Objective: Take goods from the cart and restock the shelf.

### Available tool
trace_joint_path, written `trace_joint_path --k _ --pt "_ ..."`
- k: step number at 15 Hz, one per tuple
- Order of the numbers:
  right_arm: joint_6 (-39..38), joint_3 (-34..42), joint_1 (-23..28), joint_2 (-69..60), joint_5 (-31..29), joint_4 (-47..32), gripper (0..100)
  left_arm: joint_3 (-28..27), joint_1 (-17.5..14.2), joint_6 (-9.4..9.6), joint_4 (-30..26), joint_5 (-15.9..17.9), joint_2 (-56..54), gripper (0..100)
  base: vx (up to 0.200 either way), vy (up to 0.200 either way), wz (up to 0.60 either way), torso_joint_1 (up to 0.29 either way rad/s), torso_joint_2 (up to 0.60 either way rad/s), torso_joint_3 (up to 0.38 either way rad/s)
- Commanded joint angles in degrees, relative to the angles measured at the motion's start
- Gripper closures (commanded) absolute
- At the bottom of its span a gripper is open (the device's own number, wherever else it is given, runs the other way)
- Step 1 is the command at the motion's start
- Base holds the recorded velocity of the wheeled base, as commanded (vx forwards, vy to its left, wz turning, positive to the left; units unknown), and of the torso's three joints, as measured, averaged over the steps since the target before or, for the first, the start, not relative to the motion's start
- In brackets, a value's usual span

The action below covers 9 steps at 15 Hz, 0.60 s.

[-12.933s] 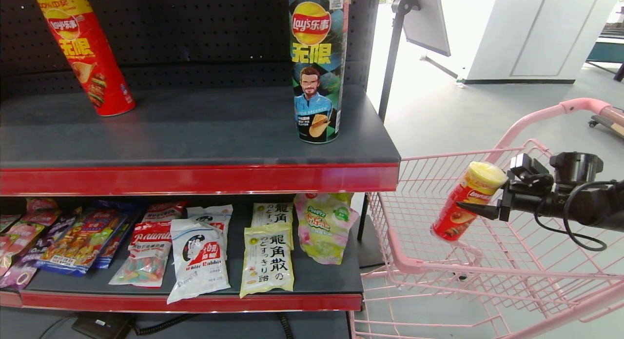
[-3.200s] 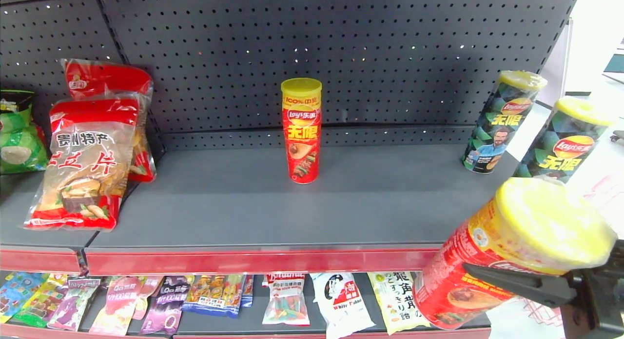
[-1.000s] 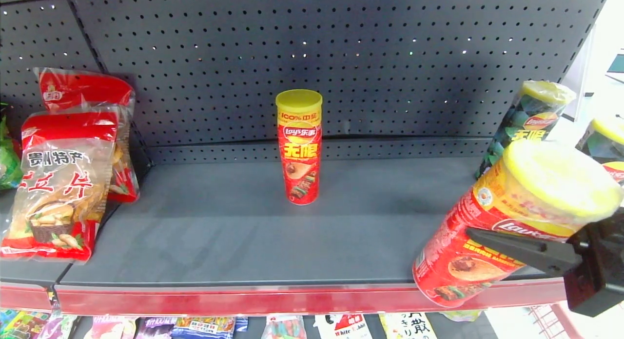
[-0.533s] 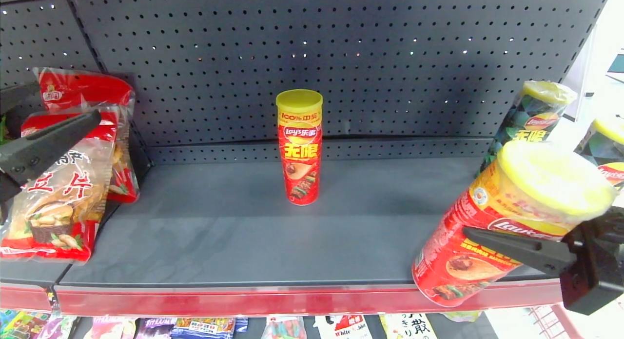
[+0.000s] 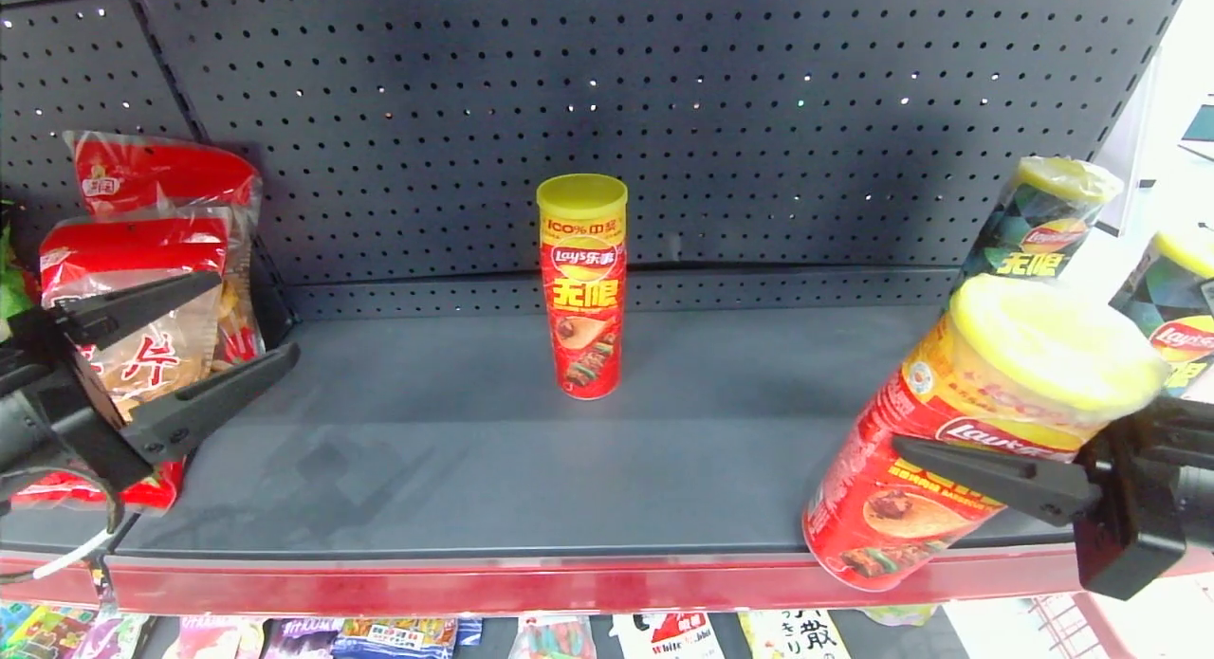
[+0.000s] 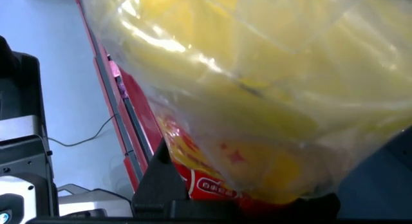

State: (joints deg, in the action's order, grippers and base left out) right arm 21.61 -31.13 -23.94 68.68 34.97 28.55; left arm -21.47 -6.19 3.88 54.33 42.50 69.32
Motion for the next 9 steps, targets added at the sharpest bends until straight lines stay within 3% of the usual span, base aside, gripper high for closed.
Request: trace_joint_path --k 1,7,9 --pt "0.0 -0.1 0.5 0.5 0.0 0.0 100 -0.2 0.3 -0.1 2.2 0.1 6.6 0 0.0 0.0 0.0 0.0 0.0 0.0" --pt "-0.1 -0.2 1.2 1.8 0.1 0.1 100 -7.1 3.5 -0.1 2.8 1.9 15.9 0 0.0 0.0 0.0 0.0 0.0 0.0" --pt "-0.1 -0.1 1.7 2.3 0.2 0.1 100 -10.4 7.8 -0.27 3.2 2.0 19.7 0 0.0 0.0 0.0 0.0 0.0 0.0"
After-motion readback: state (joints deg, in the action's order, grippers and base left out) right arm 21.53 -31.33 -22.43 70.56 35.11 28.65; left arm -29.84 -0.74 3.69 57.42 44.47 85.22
